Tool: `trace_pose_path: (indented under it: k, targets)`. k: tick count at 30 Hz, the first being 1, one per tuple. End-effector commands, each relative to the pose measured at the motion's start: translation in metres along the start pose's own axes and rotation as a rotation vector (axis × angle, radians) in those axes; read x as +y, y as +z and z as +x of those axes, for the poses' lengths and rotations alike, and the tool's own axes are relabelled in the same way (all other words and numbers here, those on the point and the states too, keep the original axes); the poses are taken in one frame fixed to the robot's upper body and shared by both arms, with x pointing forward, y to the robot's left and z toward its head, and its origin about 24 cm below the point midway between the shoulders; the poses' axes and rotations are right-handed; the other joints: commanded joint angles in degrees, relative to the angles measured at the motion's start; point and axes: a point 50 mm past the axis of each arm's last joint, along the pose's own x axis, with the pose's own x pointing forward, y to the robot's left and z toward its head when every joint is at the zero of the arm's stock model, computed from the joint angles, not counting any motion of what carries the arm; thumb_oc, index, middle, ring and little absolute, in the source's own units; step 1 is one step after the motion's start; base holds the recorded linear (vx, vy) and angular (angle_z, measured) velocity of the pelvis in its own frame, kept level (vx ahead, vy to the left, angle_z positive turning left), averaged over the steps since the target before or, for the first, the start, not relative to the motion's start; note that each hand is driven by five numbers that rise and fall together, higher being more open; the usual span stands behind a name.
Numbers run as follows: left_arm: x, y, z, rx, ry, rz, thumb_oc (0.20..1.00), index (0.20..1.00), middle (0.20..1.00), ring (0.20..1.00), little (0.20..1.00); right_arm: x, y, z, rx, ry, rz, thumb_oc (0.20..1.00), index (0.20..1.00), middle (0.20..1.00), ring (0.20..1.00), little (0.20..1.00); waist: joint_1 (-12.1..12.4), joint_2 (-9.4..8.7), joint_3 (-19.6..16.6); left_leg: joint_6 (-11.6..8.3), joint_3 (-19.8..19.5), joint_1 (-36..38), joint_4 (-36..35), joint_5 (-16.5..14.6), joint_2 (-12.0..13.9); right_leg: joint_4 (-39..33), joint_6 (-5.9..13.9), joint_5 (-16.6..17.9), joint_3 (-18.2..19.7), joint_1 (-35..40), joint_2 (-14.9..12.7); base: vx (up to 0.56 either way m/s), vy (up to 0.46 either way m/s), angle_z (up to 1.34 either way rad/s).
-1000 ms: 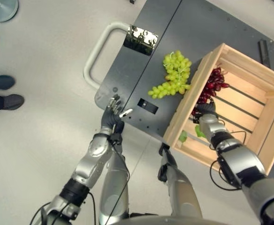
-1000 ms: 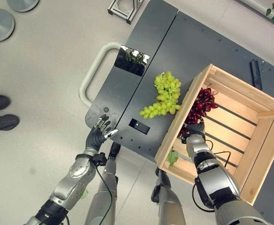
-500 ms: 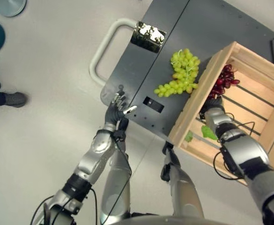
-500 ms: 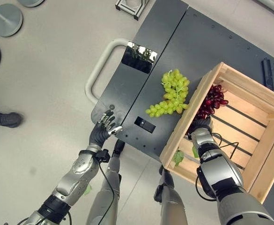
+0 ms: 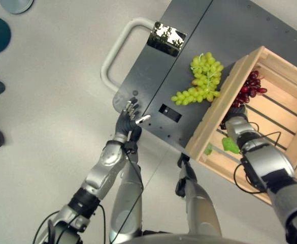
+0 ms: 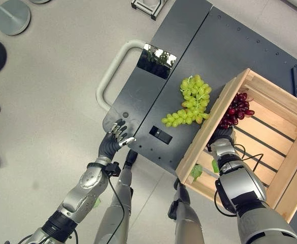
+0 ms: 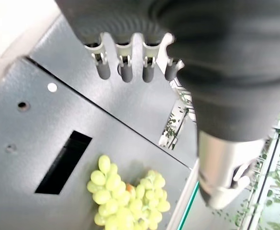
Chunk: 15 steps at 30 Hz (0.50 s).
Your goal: Pick up the fruits from the basket on one side to the basket on the other side
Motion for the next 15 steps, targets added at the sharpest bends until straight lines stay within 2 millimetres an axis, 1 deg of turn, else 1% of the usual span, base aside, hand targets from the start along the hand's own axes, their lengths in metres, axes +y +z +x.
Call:
trace_pose_path:
  k: [1,10,14,15]
  targets:
    - [-0.028,0.028,0.003,-0.14,-0.125,-0.049,1.0,1.0,1.0,1.0,1.0,0.035,0.047,-0.018,-0.149,0.181,0.031,0.2,0.2,0.2,0.2,0.2,4.3,2.63,0.78,4.44,1.33,-0.67,-3.02,-0.32,-3.86,4.26,2.96,-10.31,2.57,1.29,-2.66,0.02,0.006,0.1]
    - [-0.025,0.028,0.003,-0.141,-0.11,-0.048,1.0,1.0,1.0,1.0,1.0,0.037,0.045,-0.019,-0.148,0.178,0.067,0.2,0.2,0.2,0.2,0.2,3.97,2.25,0.78,4.76,1.33,-1.13,-2.79,-0.63,-4.17,4.63,2.98,-10.4,2.88,0.53,-2.74,0.0,0.002,0.01]
    - [-0.022,0.029,0.005,-0.142,-0.091,-0.049,1.0,1.0,1.0,1.0,1.0,0.042,0.043,-0.022,-0.143,0.196,0.131,0.2,0.2,0.2,0.2,0.2,3.46,1.75,0.78,4.86,1.17,-1.38,-2.72,-0.33,-4.18,4.78,3.05,-10.1,3.0,0.05,-2.77,0.0,0.0,0.0]
    - [-0.02,0.027,0.004,-0.135,-0.083,-0.048,1.0,1.0,1.0,1.0,1.0,0.045,0.04,-0.023,-0.144,0.206,0.134,0.2,0.2,0.2,0.2,0.2,3.26,1.42,0.78,4.84,1.31,-0.76,-2.74,-0.7,-4.07,4.92,2.99,-10.49,3.06,0.55,-2.79,0.0,0.0,0.0]
